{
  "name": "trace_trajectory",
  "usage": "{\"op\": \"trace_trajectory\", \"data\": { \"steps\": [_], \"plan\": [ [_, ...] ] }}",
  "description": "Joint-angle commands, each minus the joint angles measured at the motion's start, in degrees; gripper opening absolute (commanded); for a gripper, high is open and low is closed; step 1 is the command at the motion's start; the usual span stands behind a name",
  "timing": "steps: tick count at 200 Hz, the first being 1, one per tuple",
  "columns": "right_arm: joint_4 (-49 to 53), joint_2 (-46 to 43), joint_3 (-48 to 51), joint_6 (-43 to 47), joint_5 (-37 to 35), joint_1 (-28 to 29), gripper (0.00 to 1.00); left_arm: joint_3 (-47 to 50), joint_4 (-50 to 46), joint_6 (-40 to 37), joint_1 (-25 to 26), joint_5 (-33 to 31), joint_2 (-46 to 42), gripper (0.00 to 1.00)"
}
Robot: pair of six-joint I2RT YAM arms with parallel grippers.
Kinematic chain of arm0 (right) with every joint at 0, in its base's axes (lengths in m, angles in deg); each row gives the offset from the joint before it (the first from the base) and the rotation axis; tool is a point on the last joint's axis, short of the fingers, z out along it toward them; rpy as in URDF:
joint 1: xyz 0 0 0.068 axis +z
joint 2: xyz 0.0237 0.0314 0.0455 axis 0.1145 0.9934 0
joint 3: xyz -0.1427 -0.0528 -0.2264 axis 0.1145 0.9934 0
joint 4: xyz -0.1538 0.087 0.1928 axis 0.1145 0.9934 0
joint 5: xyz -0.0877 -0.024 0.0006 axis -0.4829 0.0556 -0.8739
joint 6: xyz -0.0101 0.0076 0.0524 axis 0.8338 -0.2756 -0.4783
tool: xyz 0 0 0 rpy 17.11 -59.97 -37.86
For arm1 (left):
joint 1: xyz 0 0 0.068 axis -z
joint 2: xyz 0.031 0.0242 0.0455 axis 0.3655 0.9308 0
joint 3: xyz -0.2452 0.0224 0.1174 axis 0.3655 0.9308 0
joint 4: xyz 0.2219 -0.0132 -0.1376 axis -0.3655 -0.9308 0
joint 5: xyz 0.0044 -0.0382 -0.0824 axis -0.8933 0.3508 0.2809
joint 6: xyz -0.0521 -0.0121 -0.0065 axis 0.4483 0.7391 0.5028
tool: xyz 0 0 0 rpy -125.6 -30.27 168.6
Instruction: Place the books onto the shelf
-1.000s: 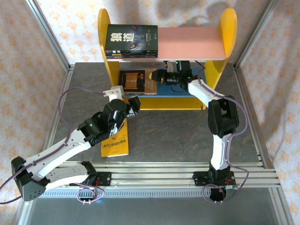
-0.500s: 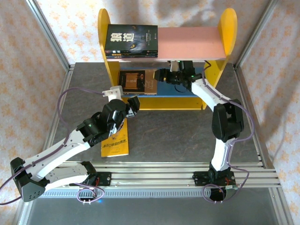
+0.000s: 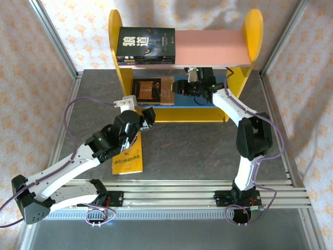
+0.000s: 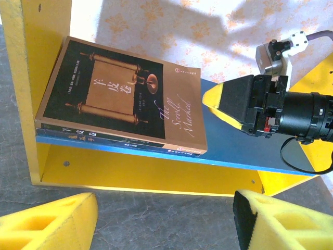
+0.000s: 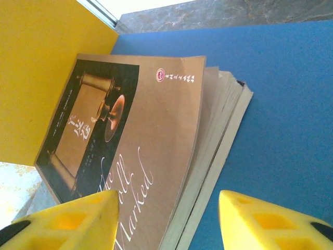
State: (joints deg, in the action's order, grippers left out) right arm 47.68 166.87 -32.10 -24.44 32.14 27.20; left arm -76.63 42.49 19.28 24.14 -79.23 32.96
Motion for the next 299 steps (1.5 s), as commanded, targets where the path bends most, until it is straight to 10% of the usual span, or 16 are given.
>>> {"op": "trace_trajectory", "data": {
  "steps": [1, 159, 299],
  "plan": [
    [1.45, -0.68, 0.26, 2.23, -1.27, 0.73, 0.51, -0.48, -0.15, 0.14, -0.66, 0.42, 0.34, 0.69],
    [6.82, 4.03, -5.63, 5.43, -1.49, 1.65, 0.25, -0.58, 0.22, 0.14, -0.74, 0.67, 0.92, 0.69],
    [6.07, 4.4, -6.01, 4.86, -1.39, 2.43, 0.31, -0.6, 0.03, -0.04, -0.86, 0.77, 0.68, 0.69]
  ]
}}
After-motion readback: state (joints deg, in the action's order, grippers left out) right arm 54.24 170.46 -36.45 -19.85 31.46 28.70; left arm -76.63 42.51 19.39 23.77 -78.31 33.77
